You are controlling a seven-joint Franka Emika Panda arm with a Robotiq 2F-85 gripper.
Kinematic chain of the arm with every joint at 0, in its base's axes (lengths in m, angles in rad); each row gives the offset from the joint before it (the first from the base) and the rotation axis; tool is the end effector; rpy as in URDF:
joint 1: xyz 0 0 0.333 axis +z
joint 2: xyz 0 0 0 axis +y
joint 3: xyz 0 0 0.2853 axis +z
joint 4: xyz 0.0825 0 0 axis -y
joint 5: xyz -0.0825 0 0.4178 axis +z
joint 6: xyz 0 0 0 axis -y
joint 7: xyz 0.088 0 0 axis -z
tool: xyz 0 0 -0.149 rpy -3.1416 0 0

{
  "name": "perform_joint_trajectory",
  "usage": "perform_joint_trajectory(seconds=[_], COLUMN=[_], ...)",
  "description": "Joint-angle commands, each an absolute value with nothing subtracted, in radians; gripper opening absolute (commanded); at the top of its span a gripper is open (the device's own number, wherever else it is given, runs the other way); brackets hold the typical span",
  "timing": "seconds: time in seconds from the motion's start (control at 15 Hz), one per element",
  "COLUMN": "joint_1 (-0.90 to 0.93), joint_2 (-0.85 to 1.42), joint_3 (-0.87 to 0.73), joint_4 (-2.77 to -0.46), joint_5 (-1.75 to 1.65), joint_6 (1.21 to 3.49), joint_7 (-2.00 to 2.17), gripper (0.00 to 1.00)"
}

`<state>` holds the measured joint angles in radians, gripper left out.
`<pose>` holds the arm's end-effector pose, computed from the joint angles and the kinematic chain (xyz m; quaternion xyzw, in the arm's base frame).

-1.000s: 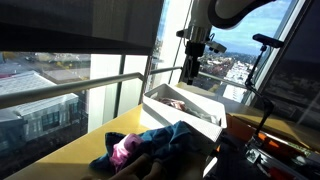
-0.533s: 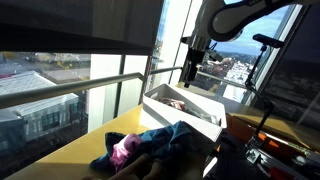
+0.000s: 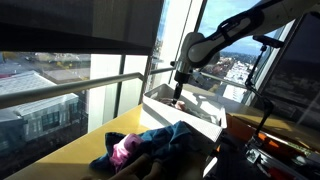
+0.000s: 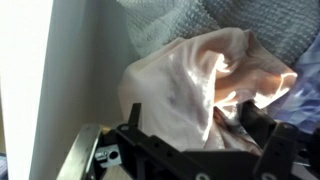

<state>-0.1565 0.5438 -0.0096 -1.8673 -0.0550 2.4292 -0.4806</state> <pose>0.6399 -0.1091 0.1310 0.9838 0.1776 0.0020 0.0224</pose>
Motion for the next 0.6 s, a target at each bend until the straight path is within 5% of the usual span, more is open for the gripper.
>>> perform_joint_trajectory(seconds=[0.0, 0.27, 0.33, 0.53], joint_1=[-0.184, -0.176, -0.176, -0.205], joint_2=[0.667, 0.727, 0.746, 0.754], joint_3=[0.033, 0.053, 0.049, 0.029], joint_4=[-1.782, -1.829, -1.828, -1.834], joint_5=[-0.011, -0.006, -0.010, -0.012], joint_6=[2.387, 2.334, 2.329, 2.316], joint_7=[-0.474, -0.452, -0.440, -0.441], gripper=[1.00, 1.00, 0.75, 0.59])
